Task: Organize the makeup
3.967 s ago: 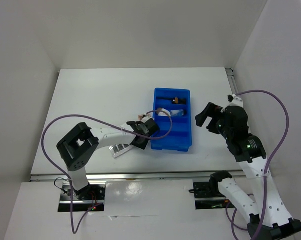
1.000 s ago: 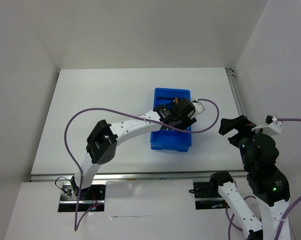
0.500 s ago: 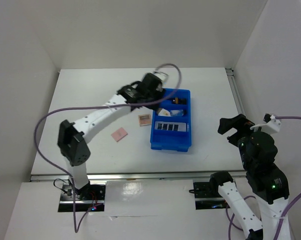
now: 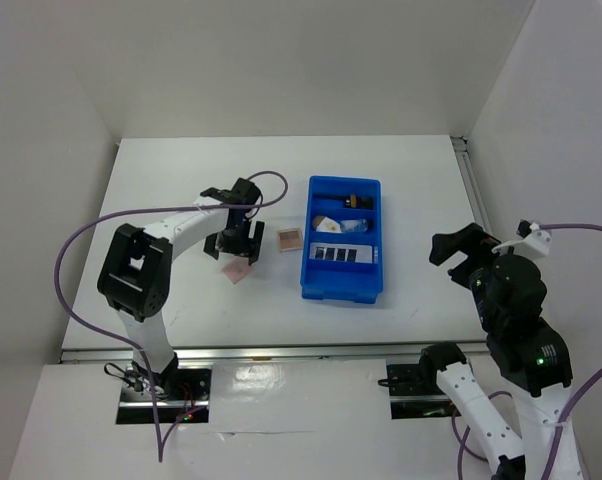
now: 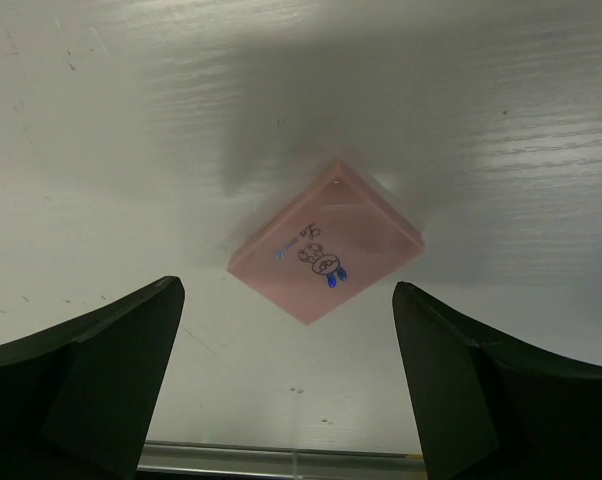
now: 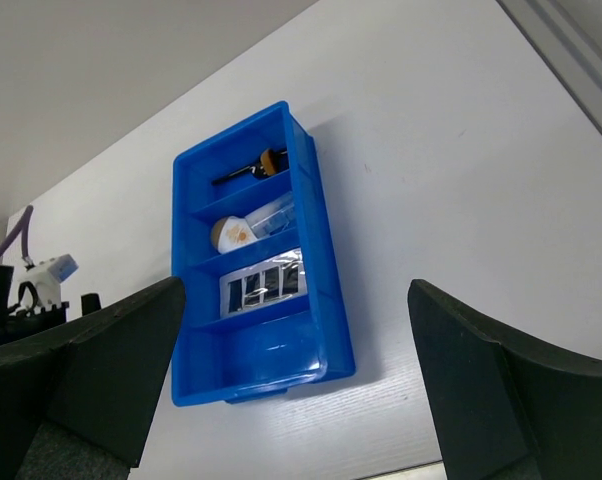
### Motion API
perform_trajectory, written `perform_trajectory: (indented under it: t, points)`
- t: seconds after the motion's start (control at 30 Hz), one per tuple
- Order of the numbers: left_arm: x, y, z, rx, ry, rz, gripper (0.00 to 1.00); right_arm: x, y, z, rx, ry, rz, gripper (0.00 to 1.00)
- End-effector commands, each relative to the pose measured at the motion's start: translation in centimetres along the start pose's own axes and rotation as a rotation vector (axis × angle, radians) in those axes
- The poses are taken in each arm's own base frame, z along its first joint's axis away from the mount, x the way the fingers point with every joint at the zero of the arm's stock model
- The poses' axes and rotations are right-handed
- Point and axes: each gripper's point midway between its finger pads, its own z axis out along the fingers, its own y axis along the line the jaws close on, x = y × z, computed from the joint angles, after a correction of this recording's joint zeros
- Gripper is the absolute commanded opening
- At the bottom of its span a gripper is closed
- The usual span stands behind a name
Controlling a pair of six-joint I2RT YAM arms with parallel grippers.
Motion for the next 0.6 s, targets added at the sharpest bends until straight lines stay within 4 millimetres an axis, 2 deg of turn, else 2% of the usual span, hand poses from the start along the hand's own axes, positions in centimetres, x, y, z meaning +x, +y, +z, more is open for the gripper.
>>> perform_trajectory:
  t: [0.0, 0.23, 0.57]
  points:
    - [0.8, 0.0, 0.2, -0.005, 0.027, 0.016, 1.00, -0.8, 1.2, 0.7, -0.039, -0.025, 0.000, 1.00]
    - [1.7, -1.0, 2.3, 0.072, 0.083, 0.013, 1.00, -0.8, 1.5, 0.9, -0.047, -0.020, 0.000, 1.00]
    - [2.7, -0.8, 4.4, 0.077, 0.137, 0.012, 1.00, -0.6, 1.3, 0.9, -0.047, -0.020, 0.000, 1.00]
